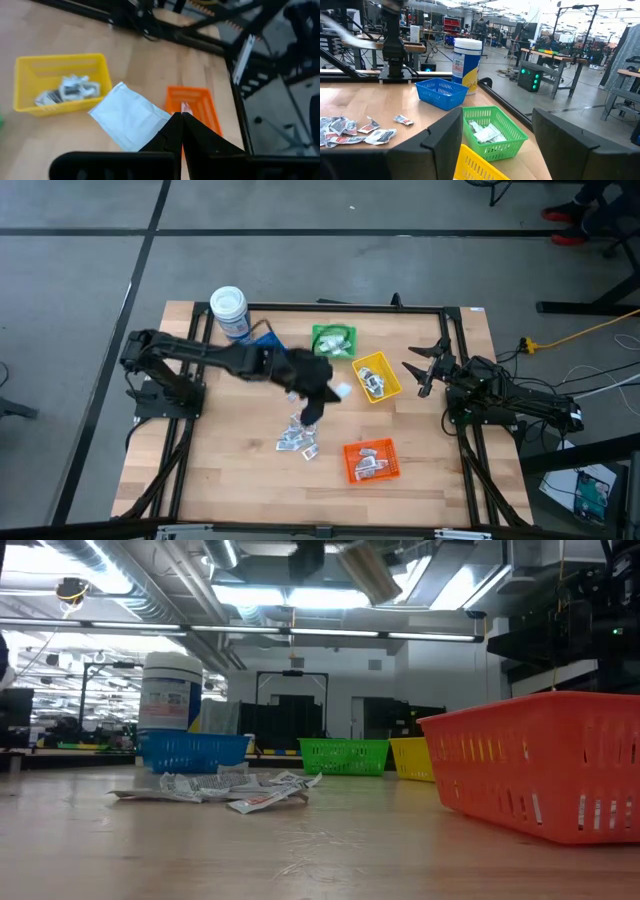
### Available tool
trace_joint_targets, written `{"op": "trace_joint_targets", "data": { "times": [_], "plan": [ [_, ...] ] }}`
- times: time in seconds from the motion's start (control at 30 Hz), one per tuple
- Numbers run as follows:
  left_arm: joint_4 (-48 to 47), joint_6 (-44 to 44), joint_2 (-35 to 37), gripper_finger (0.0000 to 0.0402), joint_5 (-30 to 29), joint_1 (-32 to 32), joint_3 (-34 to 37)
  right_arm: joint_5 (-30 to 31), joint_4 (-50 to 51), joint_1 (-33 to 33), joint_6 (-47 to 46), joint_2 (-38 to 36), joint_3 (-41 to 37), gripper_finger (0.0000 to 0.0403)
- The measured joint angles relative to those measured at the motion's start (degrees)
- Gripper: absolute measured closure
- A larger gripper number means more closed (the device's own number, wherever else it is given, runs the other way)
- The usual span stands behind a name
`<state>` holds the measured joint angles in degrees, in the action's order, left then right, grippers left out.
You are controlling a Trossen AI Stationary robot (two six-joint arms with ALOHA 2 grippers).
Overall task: Pick & Place First Aid Supplies
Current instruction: Put the white bandage into the green bin
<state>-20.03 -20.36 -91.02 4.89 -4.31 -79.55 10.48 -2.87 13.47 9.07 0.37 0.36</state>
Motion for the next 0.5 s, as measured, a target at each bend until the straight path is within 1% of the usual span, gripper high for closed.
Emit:
{"op": "trace_joint_targets", "data": {
  "times": [0.1,0.23,0.4,0.5],
  "plan": [
    [1.7,0.3,-0.1,0.04,3.6,4.7,0.0,0.0,0.0,0.0,0.0,0.0,0.0,0.0166],
    [1.9,2.1,-0.3,0.04,4.7,10.4,0.0,0.0,0.0,0.0,0.0,0.0,0.0,0.0166],
    [2.0,3.7,-0.3,0.04,10.6,17.2,0.2,0.0,0.0,0.0,0.0,0.0,0.0,0.0166],
    [-0.1,6.5,-0.3,0.04,11.4,20.1,0.4,0.0,0.0,0.0,0.0,0.0,0.0,0.0166]
  ]
}}
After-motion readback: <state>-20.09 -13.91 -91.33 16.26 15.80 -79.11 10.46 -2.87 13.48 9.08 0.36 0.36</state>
